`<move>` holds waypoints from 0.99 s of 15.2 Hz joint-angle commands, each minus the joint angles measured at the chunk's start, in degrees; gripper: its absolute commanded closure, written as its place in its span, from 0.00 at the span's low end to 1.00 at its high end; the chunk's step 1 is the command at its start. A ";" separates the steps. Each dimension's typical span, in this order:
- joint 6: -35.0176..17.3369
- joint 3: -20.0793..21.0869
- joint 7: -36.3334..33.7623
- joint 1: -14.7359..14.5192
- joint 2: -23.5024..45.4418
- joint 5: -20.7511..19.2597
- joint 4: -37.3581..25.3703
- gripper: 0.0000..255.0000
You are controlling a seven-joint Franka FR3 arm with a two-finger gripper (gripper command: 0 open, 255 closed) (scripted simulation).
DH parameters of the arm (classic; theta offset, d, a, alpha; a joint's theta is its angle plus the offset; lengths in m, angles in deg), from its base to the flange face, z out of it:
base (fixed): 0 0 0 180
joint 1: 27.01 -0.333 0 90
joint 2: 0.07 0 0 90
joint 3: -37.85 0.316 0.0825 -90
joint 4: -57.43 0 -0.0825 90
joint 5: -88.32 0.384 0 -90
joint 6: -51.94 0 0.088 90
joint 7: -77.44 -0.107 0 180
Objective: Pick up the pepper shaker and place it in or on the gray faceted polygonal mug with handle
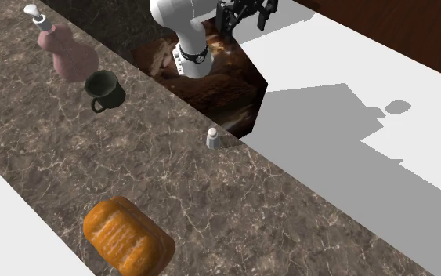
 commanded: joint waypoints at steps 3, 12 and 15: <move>-2.27 -1.74 2.03 0.60 2.29 -0.80 1.02 0.00; -12.38 -9.11 10.95 3.11 15.94 -3.49 2.21 0.00; -15.50 -11.32 13.92 3.84 21.53 -3.83 1.35 0.00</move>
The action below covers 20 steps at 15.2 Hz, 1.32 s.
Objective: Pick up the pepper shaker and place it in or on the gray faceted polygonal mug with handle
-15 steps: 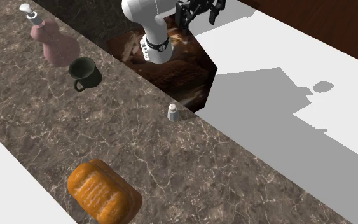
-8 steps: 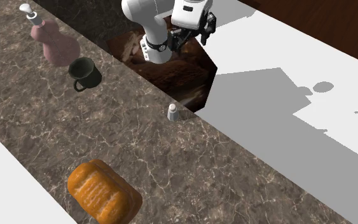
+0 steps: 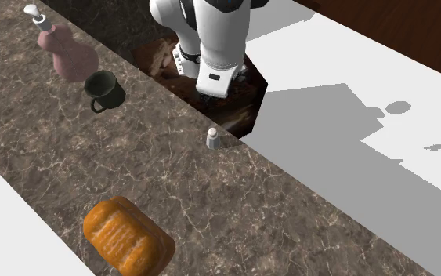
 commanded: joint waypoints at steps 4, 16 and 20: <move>-4.71 -3.51 5.17 1.13 10.13 0.01 -2.68 0.00; -13.27 -5.38 8.70 1.77 18.59 1.04 -0.76 0.00; -13.27 -5.38 8.70 1.77 18.59 1.04 -0.76 0.00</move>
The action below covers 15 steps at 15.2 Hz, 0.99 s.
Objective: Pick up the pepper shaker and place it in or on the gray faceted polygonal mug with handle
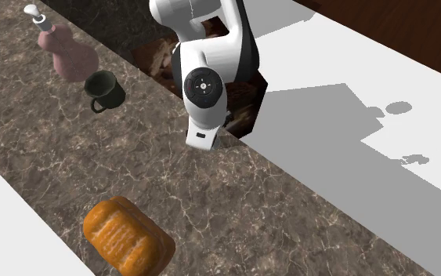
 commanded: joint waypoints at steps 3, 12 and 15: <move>-0.04 0.00 0.00 0.00 0.01 0.00 0.03 0.00; -0.04 0.01 -0.01 0.00 0.00 0.00 0.03 1.00; 1.55 0.06 -0.18 0.01 -0.85 -0.17 -0.72 1.00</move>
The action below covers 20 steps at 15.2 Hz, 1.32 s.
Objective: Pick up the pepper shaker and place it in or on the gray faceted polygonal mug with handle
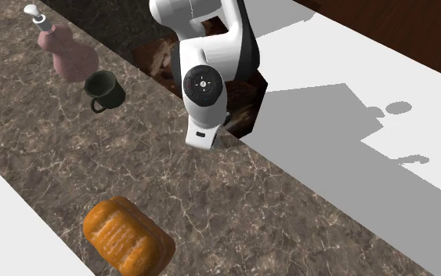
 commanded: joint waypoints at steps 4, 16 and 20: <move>3.81 0.15 -0.41 0.01 -1.93 -0.37 -1.91 1.00; 13.28 0.51 -1.12 0.00 -5.33 -0.88 -8.05 1.00; 16.40 0.63 -1.29 -0.02 -6.04 -0.95 -10.47 1.00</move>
